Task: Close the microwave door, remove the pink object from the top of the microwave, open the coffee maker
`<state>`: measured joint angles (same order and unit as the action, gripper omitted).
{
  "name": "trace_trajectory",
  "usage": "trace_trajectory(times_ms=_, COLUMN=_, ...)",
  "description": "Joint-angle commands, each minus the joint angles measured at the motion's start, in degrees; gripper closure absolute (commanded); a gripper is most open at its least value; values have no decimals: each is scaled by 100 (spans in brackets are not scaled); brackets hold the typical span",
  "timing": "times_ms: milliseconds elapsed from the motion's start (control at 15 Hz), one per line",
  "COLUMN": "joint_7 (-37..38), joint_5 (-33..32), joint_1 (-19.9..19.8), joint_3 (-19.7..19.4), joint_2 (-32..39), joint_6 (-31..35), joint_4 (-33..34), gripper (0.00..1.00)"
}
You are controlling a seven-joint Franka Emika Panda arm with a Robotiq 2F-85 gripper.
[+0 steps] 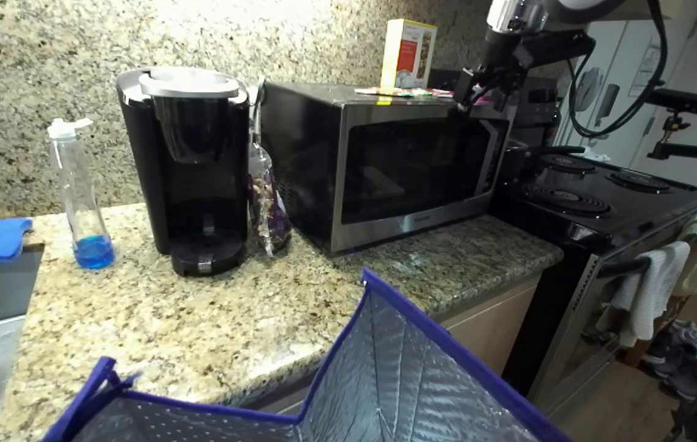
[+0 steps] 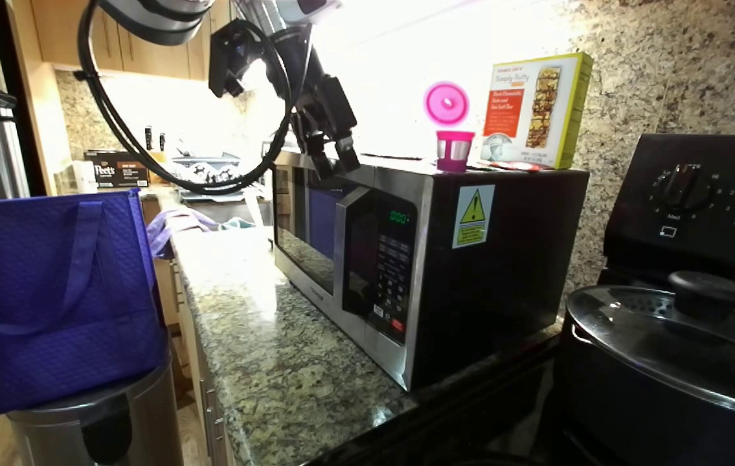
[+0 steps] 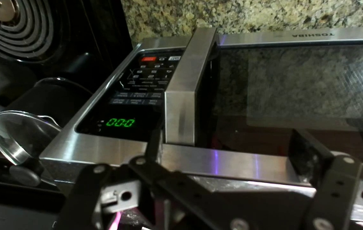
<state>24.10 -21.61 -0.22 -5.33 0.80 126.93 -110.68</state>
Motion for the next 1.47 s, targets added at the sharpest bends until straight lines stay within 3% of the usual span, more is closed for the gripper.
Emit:
trace_trajectory(times_ms=0, joint_7=-8, joint_5=5, joint_1=-87, joint_3=87, joint_2=1, joint_6=-12, joint_4=11, gripper=0)
trace_trajectory(times_ms=200, joint_7=-113, joint_5=-76, joint_1=-49, joint_3=131, joint_2=-127, joint_6=-421, joint_4=181, gripper=0)
trace_trajectory(times_ms=533, joint_7=-850, joint_5=475, joint_1=72, joint_3=380, joint_2=-473, joint_6=-1396, joint_4=486, gripper=0)
trace_trajectory(times_ms=800, joint_7=-872, joint_5=679, joint_1=6, joint_3=459, joint_2=-731, joint_6=-1981, joint_4=588, gripper=0)
trace_trajectory(times_ms=1067, joint_7=-933, joint_5=785, joint_1=-279, joint_3=173, joint_2=-999, joint_6=-2241, joint_4=738, gripper=0)
trace_trajectory(times_ms=1133, joint_7=-658, joint_5=605, joint_1=-179, joint_3=333, joint_2=-864, joint_6=-2079, joint_4=656, gripper=0)
trace_trajectory(times_ms=1400, joint_7=-683, joint_5=605, joint_1=-230, joint_3=339, joint_2=-872, joint_6=-2085, joint_4=677, gripper=0)
